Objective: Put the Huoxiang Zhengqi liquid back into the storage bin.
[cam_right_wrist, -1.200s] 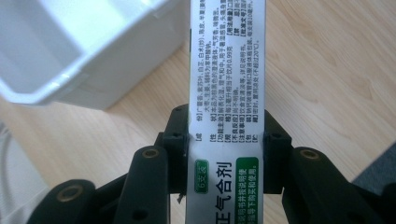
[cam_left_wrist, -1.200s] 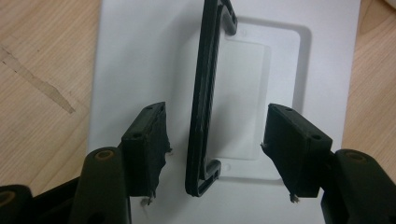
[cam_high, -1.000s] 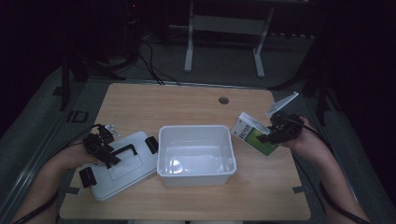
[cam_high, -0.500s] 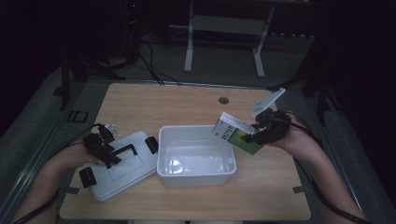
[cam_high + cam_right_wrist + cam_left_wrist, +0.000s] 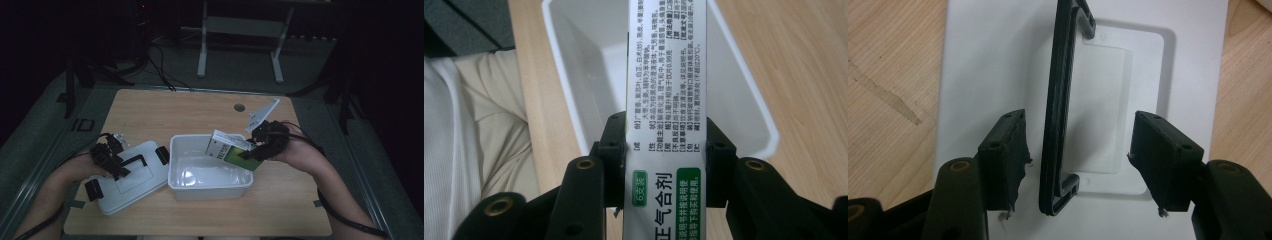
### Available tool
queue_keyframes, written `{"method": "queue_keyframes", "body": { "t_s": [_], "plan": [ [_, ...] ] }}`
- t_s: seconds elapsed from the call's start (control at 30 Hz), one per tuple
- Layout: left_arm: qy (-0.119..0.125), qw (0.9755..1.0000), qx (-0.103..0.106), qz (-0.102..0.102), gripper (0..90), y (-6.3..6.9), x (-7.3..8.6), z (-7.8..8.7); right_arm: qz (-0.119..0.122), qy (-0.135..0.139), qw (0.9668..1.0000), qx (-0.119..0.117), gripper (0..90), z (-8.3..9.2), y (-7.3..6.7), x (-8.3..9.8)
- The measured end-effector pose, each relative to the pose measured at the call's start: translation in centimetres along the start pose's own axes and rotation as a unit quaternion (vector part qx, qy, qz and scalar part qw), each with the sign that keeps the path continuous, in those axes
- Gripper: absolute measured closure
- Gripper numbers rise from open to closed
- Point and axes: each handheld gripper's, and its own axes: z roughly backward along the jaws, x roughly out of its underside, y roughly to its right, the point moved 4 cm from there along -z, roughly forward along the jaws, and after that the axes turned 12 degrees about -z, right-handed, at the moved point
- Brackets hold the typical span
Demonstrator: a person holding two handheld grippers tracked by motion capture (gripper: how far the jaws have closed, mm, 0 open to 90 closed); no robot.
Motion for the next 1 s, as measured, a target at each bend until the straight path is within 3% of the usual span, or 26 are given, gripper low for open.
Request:
{"method": "queue_keyframes", "body": {
  "t_s": [0.13, 0.47, 1.0],
  "plan": [
    [0.0, 1.0, 0.0, 0.001, 39.9, 0.0, 0.1, -0.1, 0.017, -0.015, 0.9997, -0.009, 63.4, -1.0, -0.6, -0.2],
    [0.001, 1.0, 0.005, 0.001, 39.9, 0.0, 0.2, -0.2, 0.031, -0.039, 0.9985, -0.023, 63.4, -3.4, -0.9, -0.4],
    [-0.001, 1.0, 0.007, 0.003, 40.3, -0.1, 0.3, -0.4, 0.024, -0.082, 0.9957, -0.034, 63.3, -8.0, -0.3, 0.5]
  ]
}}
